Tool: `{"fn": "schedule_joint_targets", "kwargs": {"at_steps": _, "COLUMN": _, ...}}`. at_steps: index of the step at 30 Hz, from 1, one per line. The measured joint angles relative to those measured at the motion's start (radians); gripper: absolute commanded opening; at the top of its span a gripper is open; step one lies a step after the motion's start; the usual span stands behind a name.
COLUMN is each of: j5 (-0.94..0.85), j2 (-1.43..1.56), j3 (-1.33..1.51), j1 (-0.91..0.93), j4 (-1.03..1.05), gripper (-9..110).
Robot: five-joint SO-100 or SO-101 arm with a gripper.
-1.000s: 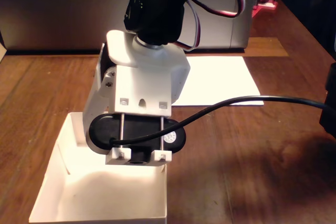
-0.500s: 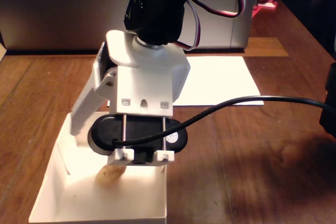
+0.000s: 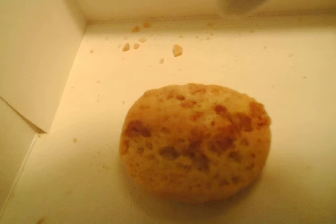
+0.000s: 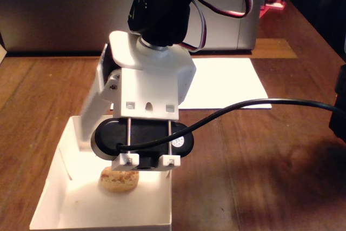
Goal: Grasp a mini cookies block and put it in the white box.
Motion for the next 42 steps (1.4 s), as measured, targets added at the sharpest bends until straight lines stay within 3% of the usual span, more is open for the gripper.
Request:
{"fn": "schedule_joint_targets", "kwargs": {"at_steps": 18, "j5": -0.072, "j2": 0.110, "j3": 0.000, "j1": 0.064, "j4": 0.160, "gripper": 0}}
{"fn": "schedule_joint_targets", "kwargs": {"at_steps": 35, "j5": -0.080, "j2": 0.347, "j3": 0.002, "j1": 0.249, "j4": 0.316, "gripper": 0}}
{"fn": "schedule_joint_targets", "kwargs": {"at_steps": 42, "j5": -0.063, "j2": 0.495, "j3": 0.143, "j1": 0.314, "j4": 0.313, "gripper": 0}}
